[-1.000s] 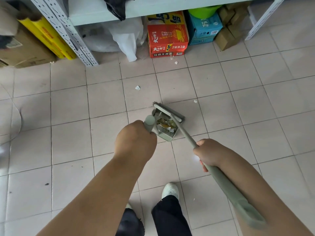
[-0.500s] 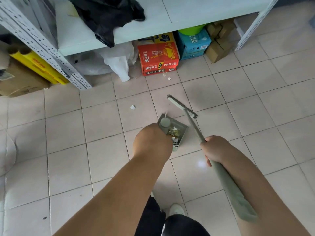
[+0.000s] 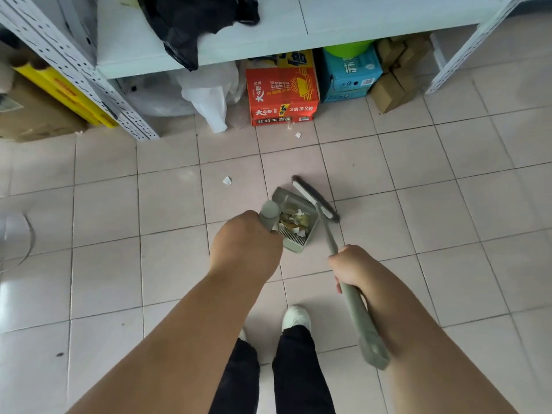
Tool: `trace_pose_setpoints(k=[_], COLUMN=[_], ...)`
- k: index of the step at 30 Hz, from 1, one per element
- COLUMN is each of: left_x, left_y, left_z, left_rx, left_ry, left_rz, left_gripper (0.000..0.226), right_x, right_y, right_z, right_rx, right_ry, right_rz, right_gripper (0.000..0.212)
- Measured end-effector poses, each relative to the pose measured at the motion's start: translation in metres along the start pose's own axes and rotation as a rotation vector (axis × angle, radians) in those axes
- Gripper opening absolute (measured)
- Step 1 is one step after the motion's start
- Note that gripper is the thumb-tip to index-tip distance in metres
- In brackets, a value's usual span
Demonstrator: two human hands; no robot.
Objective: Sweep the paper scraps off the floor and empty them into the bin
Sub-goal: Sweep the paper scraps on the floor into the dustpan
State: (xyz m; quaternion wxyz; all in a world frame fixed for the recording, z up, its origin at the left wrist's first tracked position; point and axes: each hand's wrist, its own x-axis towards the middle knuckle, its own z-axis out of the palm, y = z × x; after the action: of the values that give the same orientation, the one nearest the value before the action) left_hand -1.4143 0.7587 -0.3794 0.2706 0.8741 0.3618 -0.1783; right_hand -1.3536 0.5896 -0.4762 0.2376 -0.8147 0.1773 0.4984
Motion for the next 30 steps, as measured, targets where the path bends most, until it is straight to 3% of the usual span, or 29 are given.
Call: trace_pose_setpoints(k=[9,15,18,21,30], left_x=[0.009,0.006,0.006,0.007,0.008], left_y=[0.012,0.004,0.001,-0.001,-0.017], left_z=[-0.001,0.000,-0.001,-0.003,-0.013], left_rx=[0.055,0.040,0.031,0.047,0.105], left_ry=[0.018,0.027,0.018,0.012,0.004], left_rz=[-0.003,-0.013,-0.020,-0.003,-0.003], left_gripper=[0.009,0.009,0.008,0.008,0.025], right_x=[-0.031,-0.042,-0.032,-0.016,-0.019], right_y=[-0.001,-0.003,-0.011,-0.021,-0.039], right_z=[-0.036,-0.070,-0.066,-0.055,-0.006], right_rx=[-0.205,-0.131,-0.115,-0.114,-0.108], right_ry=[-0.096,-0.047,-0.004,0.018,-0.076], right_rz=[-0.156,-0.157,-0.135,-0.076,-0.072], right_gripper=[0.018,0.017,0.009,0.016,0.014])
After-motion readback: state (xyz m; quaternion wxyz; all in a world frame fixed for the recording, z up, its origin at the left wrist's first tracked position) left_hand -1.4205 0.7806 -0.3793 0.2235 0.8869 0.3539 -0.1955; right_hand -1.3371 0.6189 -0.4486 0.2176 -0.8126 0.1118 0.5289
